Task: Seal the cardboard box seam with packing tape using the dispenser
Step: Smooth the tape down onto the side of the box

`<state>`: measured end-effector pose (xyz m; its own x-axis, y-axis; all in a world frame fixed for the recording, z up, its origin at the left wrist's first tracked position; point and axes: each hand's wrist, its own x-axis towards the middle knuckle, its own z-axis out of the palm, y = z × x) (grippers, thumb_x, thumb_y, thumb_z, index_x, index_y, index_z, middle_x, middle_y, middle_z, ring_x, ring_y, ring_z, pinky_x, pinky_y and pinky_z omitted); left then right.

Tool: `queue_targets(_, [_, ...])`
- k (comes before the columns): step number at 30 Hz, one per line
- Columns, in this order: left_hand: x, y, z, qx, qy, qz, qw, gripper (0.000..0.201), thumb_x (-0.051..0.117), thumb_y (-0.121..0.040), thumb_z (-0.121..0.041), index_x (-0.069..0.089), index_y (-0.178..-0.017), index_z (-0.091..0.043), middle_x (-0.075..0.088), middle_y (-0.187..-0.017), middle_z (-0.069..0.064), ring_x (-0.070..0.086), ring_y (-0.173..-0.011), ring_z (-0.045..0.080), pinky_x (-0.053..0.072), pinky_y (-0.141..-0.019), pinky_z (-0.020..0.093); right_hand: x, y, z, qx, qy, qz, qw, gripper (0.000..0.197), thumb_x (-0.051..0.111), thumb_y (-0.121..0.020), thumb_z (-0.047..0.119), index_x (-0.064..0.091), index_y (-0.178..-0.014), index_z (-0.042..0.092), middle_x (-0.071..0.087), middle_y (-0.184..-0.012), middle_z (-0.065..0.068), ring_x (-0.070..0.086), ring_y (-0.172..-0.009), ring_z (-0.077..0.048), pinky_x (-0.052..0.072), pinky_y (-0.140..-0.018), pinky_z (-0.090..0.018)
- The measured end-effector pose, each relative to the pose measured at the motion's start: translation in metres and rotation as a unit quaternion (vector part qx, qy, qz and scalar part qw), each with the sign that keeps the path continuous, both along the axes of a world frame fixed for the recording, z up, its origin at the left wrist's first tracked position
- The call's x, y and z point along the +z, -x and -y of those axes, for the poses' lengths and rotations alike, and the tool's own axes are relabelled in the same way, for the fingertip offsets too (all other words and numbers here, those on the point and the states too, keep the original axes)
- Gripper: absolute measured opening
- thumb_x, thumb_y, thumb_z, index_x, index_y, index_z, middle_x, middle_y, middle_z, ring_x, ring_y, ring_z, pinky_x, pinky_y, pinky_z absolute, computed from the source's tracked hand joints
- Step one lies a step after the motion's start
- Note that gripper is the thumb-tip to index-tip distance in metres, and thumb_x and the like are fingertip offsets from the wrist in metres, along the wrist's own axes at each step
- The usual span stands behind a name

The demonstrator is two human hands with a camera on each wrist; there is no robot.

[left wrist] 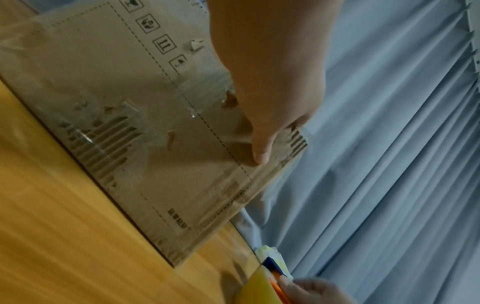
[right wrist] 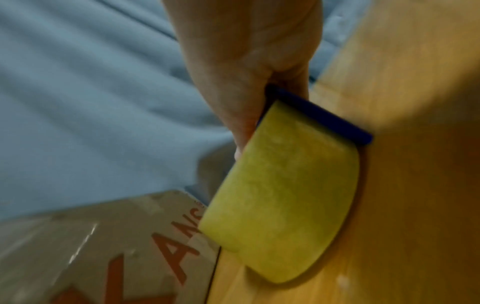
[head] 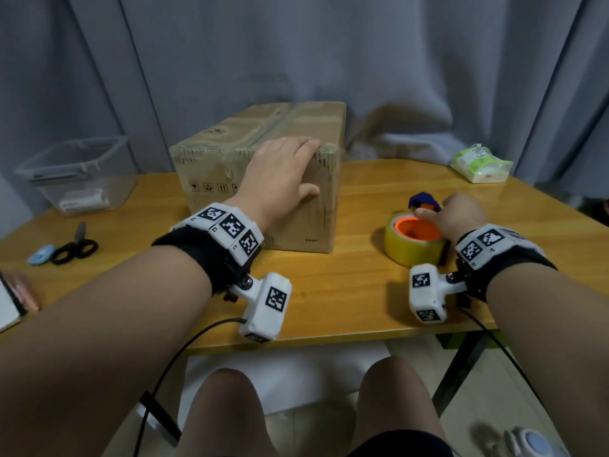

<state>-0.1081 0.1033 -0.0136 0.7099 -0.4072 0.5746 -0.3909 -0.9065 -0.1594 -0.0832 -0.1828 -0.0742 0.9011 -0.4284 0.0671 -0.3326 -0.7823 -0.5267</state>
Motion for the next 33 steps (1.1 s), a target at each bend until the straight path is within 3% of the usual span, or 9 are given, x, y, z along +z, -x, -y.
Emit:
queue_targets(3, [0.001,-0.004,0.025,0.023,-0.017,0.016,0.999,0.07,0.065,-0.081,-0.044,0.038,-0.139,-0.016,0.049,-0.133,0.006,0.044,-0.122,0.027,0.031,-0.103,0.038,0.015,-0.001,-0.008,0.056,0.038,0.138,0.988,0.05,0.062,-0.088,0.032,0.049,-0.131,0.01,0.058,-0.122,-0.016,0.054,-0.114,-0.034,0.045,-0.092,-0.041])
queue_targets(5, [-0.001,-0.006,0.047,0.04,-0.025,0.021,0.999,0.067,0.066,-0.081,-0.043,0.04,-0.136,-0.015,0.05,-0.128,0.007,0.046,-0.116,0.028,0.033,-0.098,0.038,0.031,0.004,-0.022,0.14,0.031,0.274,0.951,0.047,0.06,-0.088,0.025,0.05,-0.131,0.01,0.056,-0.127,-0.014,0.05,-0.119,-0.031,0.04,-0.101,-0.04])
queue_targets(8, [0.002,-0.009,0.065,0.046,-0.026,0.021,0.998,0.061,0.066,-0.08,-0.04,0.045,-0.131,-0.014,0.052,-0.123,0.007,0.049,-0.113,0.028,0.035,-0.094,0.038,0.057,0.016,-0.045,0.258,0.017,0.33,0.908,0.052,0.06,-0.082,0.014,0.049,-0.132,0.011,0.053,-0.127,-0.01,0.049,-0.119,-0.025,0.037,-0.105,-0.036])
queue_targets(12, [0.013,-0.011,0.049,-0.005,-0.016,0.0,1.0,0.048,0.06,-0.087,-0.033,0.047,-0.13,-0.014,0.057,-0.119,0.006,0.054,-0.111,0.028,0.041,-0.091,0.039,0.075,0.03,-0.07,0.334,0.099,0.325,0.879,0.063,0.061,-0.073,0.019,0.048,-0.134,0.013,0.05,-0.127,-0.009,0.048,-0.12,-0.026,0.037,-0.104,-0.035])
queue_targets(17, [0.02,0.0,-0.014,0.012,-0.024,-0.003,1.0,0.043,0.054,-0.09,-0.033,0.05,-0.13,-0.02,0.062,-0.12,0.003,0.057,-0.111,0.025,0.041,-0.092,0.04,0.074,0.03,-0.105,0.307,0.184,0.326,0.875,0.058,0.066,-0.081,0.033,0.047,-0.134,0.017,0.048,-0.129,-0.006,0.045,-0.12,-0.026,0.035,-0.102,-0.038])
queue_targets(23, [0.015,0.014,-0.11,0.141,0.067,-0.07,0.985,0.062,0.06,-0.086,-0.046,0.039,-0.141,-0.031,0.04,-0.148,0.006,0.031,-0.139,0.03,0.012,-0.114,0.052,0.08,0.031,-0.166,0.363,0.198,0.322,0.852,0.052,0.064,-0.085,0.033,0.048,-0.132,0.017,0.05,-0.129,-0.004,0.048,-0.12,-0.025,0.039,-0.1,-0.038])
queue_targets(27, [0.007,0.018,-0.127,0.079,0.164,-0.127,0.975,0.067,0.067,-0.084,-0.035,0.037,-0.142,-0.026,0.059,-0.13,0.009,0.054,-0.12,0.026,0.042,-0.101,0.038,0.08,0.025,-0.206,0.411,0.241,0.284,0.832,0.05,0.062,-0.087,0.033,0.046,-0.132,0.02,0.052,-0.127,-0.001,0.051,-0.115,-0.024,0.042,-0.097,-0.037])
queue_targets(30, [0.006,0.018,-0.125,0.067,0.158,-0.08,0.982,0.06,0.067,-0.083,-0.039,0.047,-0.138,-0.024,0.063,-0.115,0.007,0.053,-0.111,0.025,0.041,-0.095,0.033,0.079,0.019,-0.217,0.422,0.278,0.305,0.807,0.036,0.06,-0.089,0.028,0.052,-0.122,0.018,0.058,-0.115,-0.003,0.056,-0.106,-0.026,0.046,-0.088,-0.04])
queue_targets(33, [0.008,0.018,-0.127,0.04,0.167,-0.037,0.984,0.051,0.067,-0.083,-0.038,0.056,-0.131,-0.021,0.051,-0.115,0.005,0.046,-0.112,0.022,0.036,-0.1,0.032,0.08,0.016,-0.223,0.427,0.298,0.362,0.774,0.017,0.059,-0.089,0.021,0.063,-0.103,0.011,0.063,-0.095,-0.009,0.062,-0.082,-0.032,0.05,-0.066,-0.04])
